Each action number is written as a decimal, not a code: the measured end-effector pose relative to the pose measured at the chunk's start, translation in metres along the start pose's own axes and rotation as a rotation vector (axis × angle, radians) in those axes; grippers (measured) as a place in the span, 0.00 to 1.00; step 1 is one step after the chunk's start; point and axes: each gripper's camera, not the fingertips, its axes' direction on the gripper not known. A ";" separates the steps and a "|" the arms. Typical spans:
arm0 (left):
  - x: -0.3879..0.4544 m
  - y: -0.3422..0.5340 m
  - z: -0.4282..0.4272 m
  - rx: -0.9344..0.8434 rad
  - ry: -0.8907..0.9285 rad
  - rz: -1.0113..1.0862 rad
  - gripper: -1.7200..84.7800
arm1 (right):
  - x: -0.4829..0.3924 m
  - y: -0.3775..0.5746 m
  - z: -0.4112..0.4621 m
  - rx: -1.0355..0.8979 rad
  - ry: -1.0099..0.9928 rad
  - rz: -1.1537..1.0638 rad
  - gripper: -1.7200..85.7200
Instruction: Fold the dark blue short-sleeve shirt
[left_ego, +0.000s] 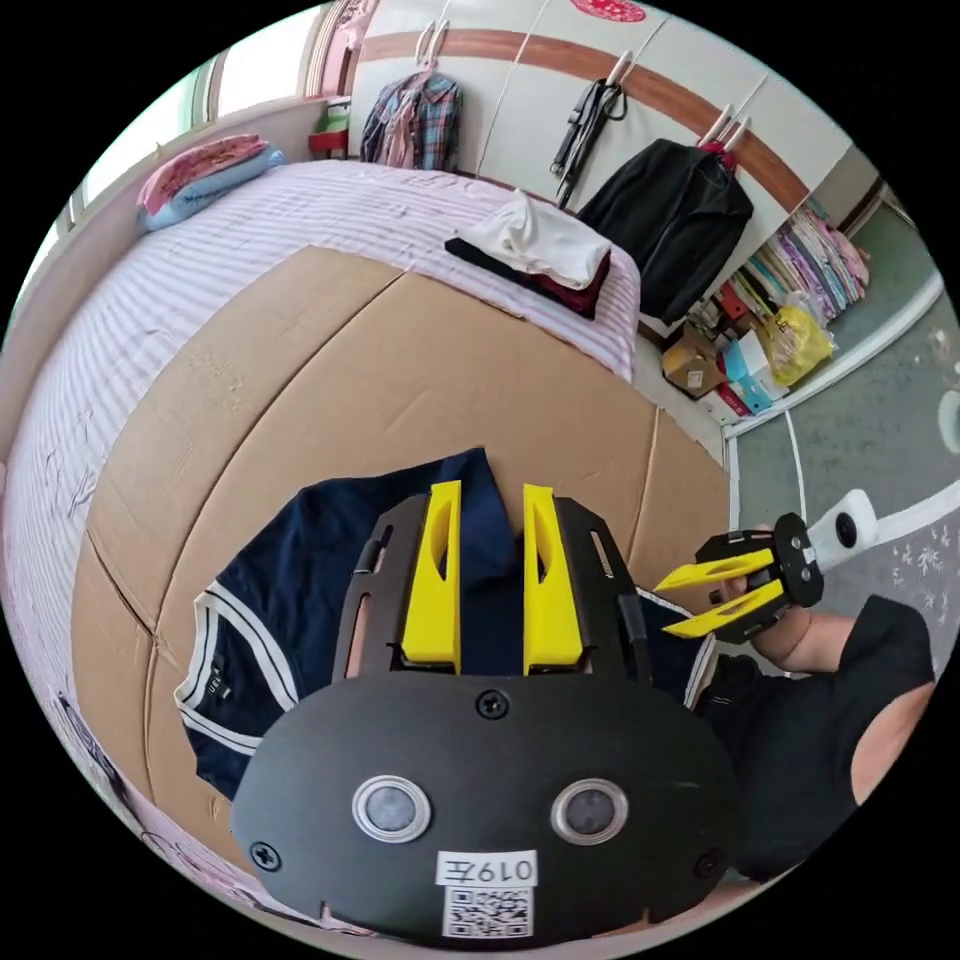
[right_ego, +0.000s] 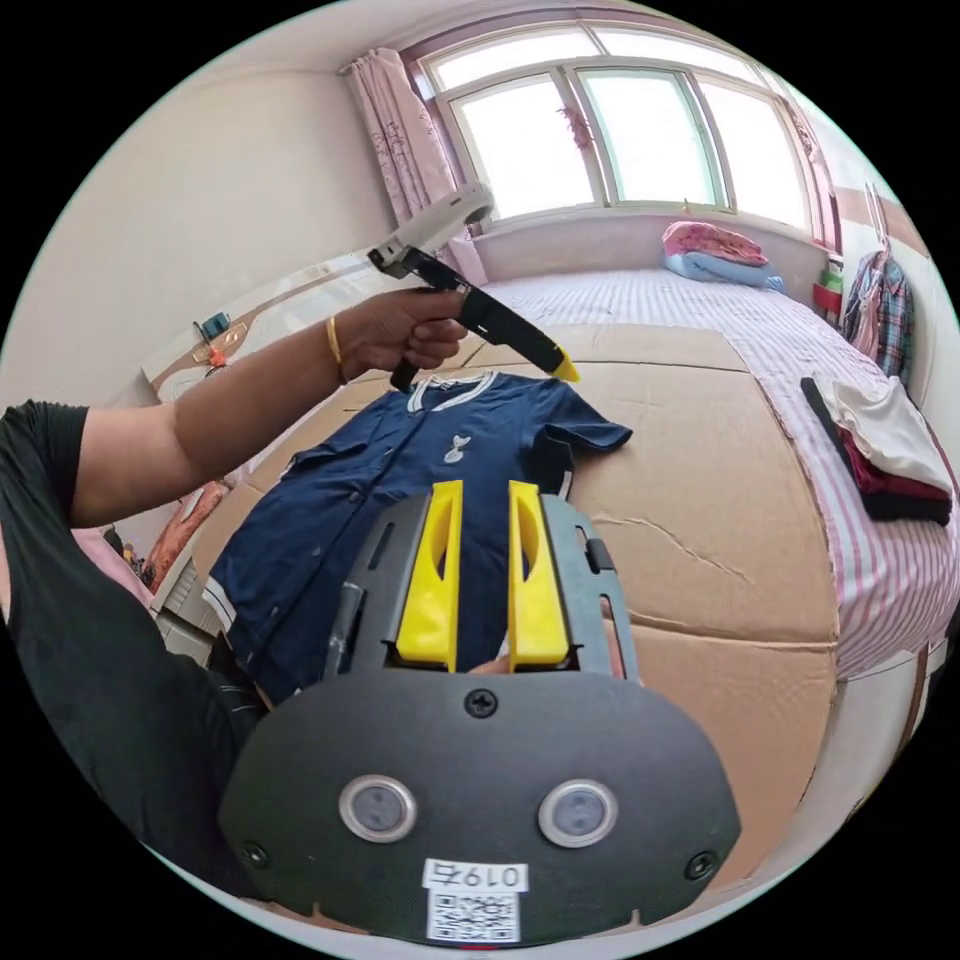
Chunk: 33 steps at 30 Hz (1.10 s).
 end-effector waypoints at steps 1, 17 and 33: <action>-0.003 -0.011 0.009 -0.015 0.019 -0.017 0.11 | 0.007 -0.003 0.000 0.002 0.008 0.008 0.11; -0.016 -0.172 0.161 -0.262 -0.098 -0.270 0.11 | 0.100 -0.054 -0.006 0.037 -0.008 0.087 0.04; -0.064 -0.188 0.198 -0.224 -0.088 -0.359 0.04 | 0.126 -0.108 0.038 -0.029 0.043 0.050 0.03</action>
